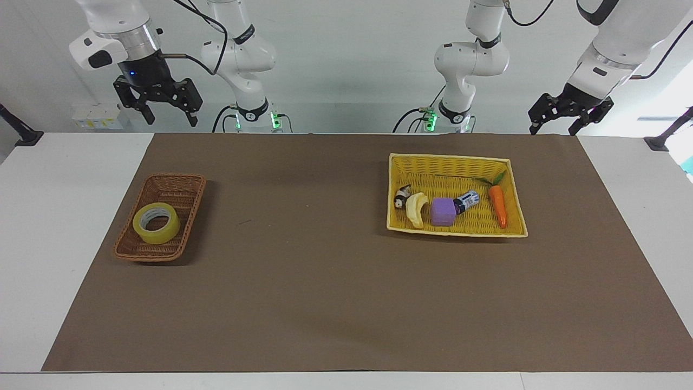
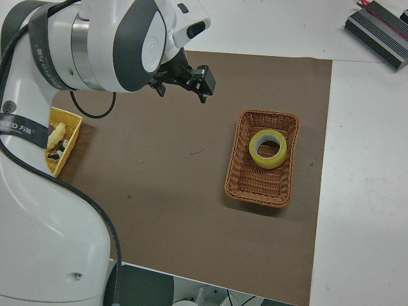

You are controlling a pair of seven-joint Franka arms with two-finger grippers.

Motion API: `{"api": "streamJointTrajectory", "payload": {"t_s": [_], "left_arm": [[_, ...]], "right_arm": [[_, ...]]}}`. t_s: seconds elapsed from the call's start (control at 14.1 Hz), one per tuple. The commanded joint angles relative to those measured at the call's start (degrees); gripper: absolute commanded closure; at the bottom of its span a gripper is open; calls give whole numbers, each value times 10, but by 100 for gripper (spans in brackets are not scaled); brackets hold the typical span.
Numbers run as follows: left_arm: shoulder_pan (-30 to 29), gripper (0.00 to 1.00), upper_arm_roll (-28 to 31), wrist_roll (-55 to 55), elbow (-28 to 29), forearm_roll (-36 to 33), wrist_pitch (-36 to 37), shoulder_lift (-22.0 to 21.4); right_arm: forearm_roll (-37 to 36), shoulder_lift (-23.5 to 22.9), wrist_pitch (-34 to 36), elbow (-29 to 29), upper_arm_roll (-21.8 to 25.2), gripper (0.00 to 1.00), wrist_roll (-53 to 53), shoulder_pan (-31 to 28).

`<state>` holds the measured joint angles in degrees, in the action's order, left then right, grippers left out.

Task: Move tape to another basket

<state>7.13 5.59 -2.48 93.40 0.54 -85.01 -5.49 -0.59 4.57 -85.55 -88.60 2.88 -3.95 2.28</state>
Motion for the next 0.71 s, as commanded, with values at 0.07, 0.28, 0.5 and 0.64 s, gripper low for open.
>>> {"api": "streamJointTrajectory", "payload": {"t_s": [0.07,0.28,0.5,0.64], "left_arm": [[-2,0,1,-2,3,-6,-5,-7],[-3,0,7,-2,3,-6,-3,-7],[-2,0,6,-2,3,-6,-3,-7],[-3,0,6,-2,3,-6,-3,-7]], "right_arm": [[7,12,-4,-20,-3,0,3,-4],[6,14,-4,-23,-3,0,3,-5],[7,14,-4,-24,-4,0,4,-5],[6,17,-4,-25,-5,0,3,-4]]}}
